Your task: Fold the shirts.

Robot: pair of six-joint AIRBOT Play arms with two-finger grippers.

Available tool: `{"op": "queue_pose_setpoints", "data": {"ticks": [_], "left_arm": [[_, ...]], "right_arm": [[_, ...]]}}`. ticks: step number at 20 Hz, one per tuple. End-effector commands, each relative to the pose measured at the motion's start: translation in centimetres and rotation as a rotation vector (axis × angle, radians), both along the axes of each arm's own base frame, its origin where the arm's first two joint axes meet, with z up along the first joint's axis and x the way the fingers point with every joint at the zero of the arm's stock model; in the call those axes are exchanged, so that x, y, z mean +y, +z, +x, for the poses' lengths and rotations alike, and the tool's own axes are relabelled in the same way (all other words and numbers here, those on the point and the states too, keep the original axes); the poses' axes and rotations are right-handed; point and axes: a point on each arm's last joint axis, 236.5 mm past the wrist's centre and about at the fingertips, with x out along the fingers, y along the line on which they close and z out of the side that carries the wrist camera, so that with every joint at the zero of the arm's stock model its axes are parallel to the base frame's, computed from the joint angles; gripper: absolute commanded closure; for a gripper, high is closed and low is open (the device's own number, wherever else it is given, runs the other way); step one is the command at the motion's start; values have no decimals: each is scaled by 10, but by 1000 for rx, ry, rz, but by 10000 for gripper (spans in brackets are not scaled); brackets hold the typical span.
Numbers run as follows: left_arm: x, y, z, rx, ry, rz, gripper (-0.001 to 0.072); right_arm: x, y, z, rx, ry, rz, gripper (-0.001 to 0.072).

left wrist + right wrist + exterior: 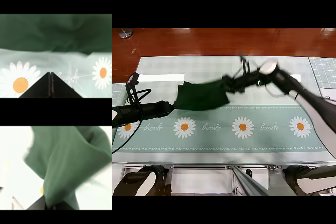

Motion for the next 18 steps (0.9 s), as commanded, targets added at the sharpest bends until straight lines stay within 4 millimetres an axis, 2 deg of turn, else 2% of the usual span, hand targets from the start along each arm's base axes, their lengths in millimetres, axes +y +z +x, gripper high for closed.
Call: {"op": "queue_pose_setpoints", "data": {"ticks": [1, 3, 5, 7, 9, 13, 16, 18], "left_arm": [[0, -1, 0, 2, -2, 1, 689], [0, -1, -1, 2, -2, 1, 688], [-1, -1, -3, 11, -8, -1, 688], [-3, -3, -6, 24, -18, -3, 689], [-3, -3, -7, 29, -22, -3, 688], [-3, -3, -7, 29, -22, -3, 688], [-3, -3, -7, 18, -38, 7, 688], [-3, -3, -7, 18, -38, 7, 689]], "right_arm": [[-42, 78, 38, -163, -12, -114, 678], [-81, 113, 48, -202, -42, -163, 678], [-128, 135, 53, -204, -100, -210, 677], [-183, 148, 55, -169, -206, -234, 678], [-239, 153, 46, -112, -295, -262, 678], [-341, 151, 3, 20, -459, -391, 678], [-412, 138, -55, 165, -607, -542, 680], [-442, 130, -93, 231, -697, -599, 679]]}}
